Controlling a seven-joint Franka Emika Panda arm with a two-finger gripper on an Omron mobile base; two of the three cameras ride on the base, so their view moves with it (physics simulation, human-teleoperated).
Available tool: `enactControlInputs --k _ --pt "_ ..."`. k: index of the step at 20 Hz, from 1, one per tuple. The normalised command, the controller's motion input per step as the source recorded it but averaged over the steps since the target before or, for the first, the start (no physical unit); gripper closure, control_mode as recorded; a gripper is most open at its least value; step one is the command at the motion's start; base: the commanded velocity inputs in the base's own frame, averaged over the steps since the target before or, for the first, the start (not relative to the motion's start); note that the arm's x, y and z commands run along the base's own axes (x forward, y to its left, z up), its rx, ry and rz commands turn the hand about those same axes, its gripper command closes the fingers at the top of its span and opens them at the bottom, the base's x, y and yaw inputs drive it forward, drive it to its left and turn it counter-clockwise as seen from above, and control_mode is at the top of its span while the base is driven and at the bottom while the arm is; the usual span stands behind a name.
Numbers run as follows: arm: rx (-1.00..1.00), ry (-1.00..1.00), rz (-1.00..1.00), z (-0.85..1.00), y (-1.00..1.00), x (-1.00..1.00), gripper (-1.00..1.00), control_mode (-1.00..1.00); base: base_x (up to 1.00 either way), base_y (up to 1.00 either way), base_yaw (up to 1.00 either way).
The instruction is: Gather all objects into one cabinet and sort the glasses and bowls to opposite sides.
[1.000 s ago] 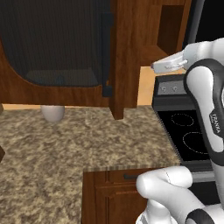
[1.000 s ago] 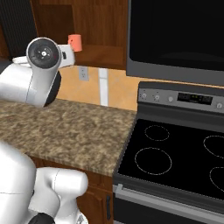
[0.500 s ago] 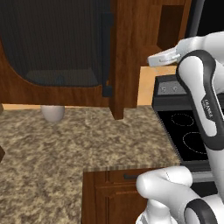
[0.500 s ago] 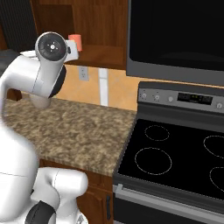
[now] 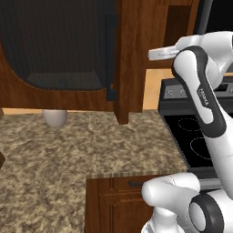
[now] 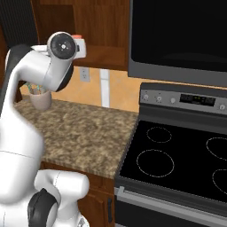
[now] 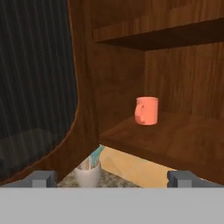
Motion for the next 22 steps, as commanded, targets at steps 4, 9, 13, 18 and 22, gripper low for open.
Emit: enactControlInputs --k 4,9,13,18,22 --pt "0.01 0.04 0.02 0.01 0.10 0.39 -1.00 -1.00 0.00 0.00 0.00" --pt "0.00 0.05 -0.18 0.14 0.01 0.53 -1.00 -1.00 0.00 0.00 0.00" --pt "0.00 0.09 -0.05 0.02 0.01 0.29 -1.00 -1.00 0.00 0.00 0.00" --pt "0.03 0.09 -0.13 0.02 0.00 0.41 -1.00 -1.00 0.00 0.00 0.00" --pt "0.05 0.13 -0.02 0.00 0.00 0.52 -1.00 -1.00 0.00 0.00 0.00"
